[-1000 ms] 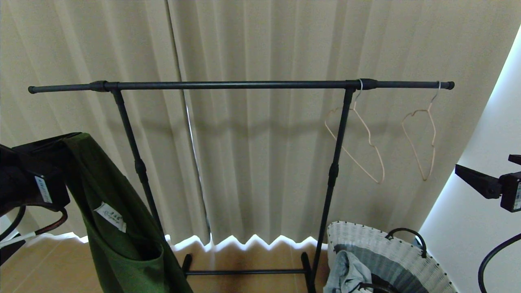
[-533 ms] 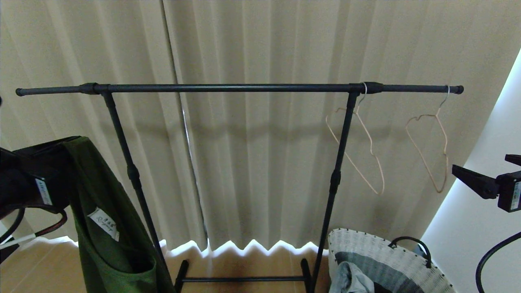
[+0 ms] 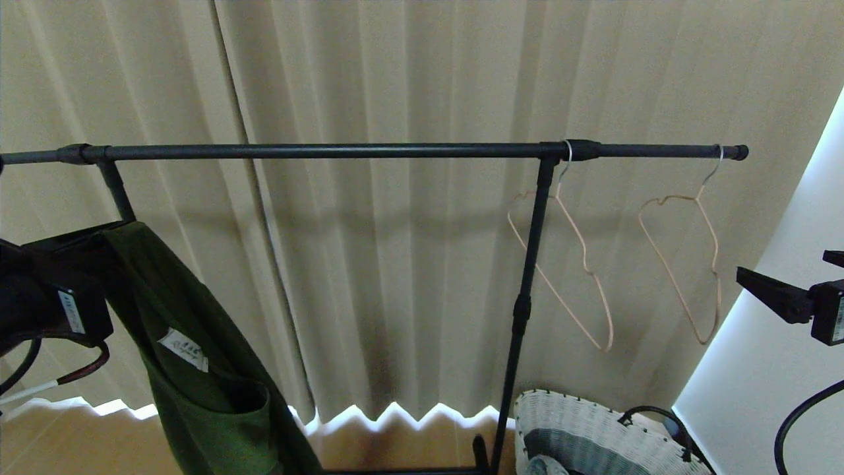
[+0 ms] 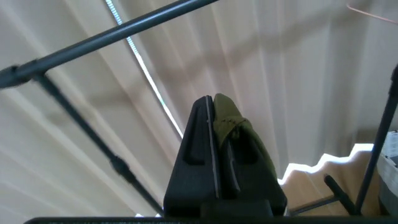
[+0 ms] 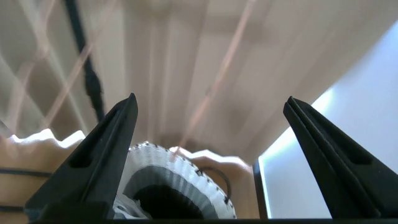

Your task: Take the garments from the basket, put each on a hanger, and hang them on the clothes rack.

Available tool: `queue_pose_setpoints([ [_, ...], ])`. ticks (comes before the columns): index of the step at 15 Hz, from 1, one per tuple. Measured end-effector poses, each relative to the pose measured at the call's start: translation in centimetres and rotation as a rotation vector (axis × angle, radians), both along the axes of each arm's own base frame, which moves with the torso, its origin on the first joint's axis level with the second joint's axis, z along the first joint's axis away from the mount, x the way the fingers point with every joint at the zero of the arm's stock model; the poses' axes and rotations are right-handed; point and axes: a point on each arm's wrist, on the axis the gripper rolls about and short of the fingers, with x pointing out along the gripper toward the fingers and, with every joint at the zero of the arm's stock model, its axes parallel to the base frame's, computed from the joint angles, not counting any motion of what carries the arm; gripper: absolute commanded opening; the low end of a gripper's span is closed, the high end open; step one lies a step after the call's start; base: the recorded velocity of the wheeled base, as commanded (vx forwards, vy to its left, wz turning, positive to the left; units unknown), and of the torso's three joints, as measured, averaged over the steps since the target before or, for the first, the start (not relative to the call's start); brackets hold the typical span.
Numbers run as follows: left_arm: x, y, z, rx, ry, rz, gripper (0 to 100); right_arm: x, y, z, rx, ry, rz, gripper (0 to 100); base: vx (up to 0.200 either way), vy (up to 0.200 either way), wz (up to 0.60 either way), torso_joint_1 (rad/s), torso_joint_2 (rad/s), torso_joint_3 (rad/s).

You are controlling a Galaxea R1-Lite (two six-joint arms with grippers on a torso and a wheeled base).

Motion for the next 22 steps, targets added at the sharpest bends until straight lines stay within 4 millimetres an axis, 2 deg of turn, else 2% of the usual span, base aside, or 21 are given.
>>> queue_pose_setpoints([
  [4,0.0,0.0,0.0,-0.005,0.002,-0.001,0,0.1,0.0,0.1,-0.001,-0.003,-0.004,100,0.0,0.0,0.0,0.0,0.0,0.0],
  [9,0.3,0.0,-0.1,-0.019,0.011,0.009,0,0.9,-0.4,0.0,-0.018,0.015,-0.079,100,0.2,0.0,0.0,0.0,0.0,0.006],
  [15,0.4,0.0,-0.7,-0.011,0.03,0.009,0,3.4,-1.3,-0.9,-0.037,0.096,-0.19,100,0.033,0.0,0.0,0.002,0.0,0.0],
  [19,0.4,0.0,-0.6,-0.017,0.009,0.008,0,5.2,-2.3,-1.5,0.078,0.241,-0.34,100,0.0,0.0,0.0,0.0,0.0,0.0],
  [22,0.3,0.0,-1.0,-0.014,0.018,0.01,0,6.0,-2.5,-1.6,0.113,0.28,-0.367,100,0.0,0.0,0.0,0.0,0.0,0.0],
])
